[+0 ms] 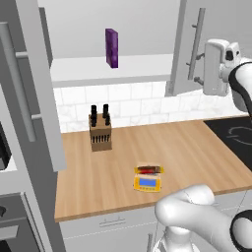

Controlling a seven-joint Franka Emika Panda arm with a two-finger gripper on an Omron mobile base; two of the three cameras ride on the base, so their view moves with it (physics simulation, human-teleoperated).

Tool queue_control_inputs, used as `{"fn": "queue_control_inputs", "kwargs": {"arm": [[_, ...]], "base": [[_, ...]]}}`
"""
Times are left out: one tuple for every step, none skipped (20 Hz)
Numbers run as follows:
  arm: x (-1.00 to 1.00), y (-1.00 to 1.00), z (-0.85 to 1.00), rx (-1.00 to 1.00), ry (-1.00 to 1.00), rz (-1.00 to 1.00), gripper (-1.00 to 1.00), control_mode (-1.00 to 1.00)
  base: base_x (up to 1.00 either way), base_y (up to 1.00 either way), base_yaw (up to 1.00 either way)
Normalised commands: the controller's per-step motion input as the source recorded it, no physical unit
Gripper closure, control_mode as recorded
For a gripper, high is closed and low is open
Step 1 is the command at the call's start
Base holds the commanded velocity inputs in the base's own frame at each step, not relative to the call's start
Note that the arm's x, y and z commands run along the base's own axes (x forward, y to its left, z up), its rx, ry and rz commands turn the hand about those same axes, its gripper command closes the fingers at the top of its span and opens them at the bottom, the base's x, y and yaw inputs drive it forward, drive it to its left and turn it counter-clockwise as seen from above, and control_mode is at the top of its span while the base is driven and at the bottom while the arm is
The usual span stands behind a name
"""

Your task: Pick the bar and place it on the digital scale for weighing, and close the cabinet.

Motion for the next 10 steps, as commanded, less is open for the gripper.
{"fn": "queue_control_inputs", "kwargs": {"arm": [[0.64, 0.00, 0.00, 0.00, -0.12, 0.02, -1.00, -1.00], [0.64, 0.00, 0.00, 0.00, -0.07, 0.01, -1.00, -1.00], [0.69, 0.00, -0.02, 0.00, -0.04, 0.01, -1.00, -1.00], [0.67, 0.00, -0.01, 0.00, -0.05, 0.01, -1.00, -1.00], [0.70, 0.00, -0.01, 0.00, -0.06, 0.01, -1.00, -1.00], [0.67, 0.00, 0.00, 0.00, -0.06, 0.01, -1.00, -1.00], [0.68, 0.00, 0.00, 0.00, -0.07, 0.00, -1.00, -1.00], [0.71, 0.00, 0.00, 0.00, -0.08, 0.00, -1.00, -1.00], [0.75, 0.00, 0.00, 0.00, -0.07, 0.01, -1.00, -1.00], [0.79, 0.00, 0.00, 0.00, -0.05, 0.01, -1.00, -1.00]], "base": [[0.00, 0.00, 0.00], [0.00, 0.00, 0.00], [0.00, 0.00, 0.00], [0.00, 0.00, 0.00], [0.00, 0.00, 0.00], [0.00, 0.00, 0.00], [0.00, 0.00, 0.00], [0.00, 0.00, 0.00], [0.00, 0.00, 0.00], [0.00, 0.00, 0.00]]}}
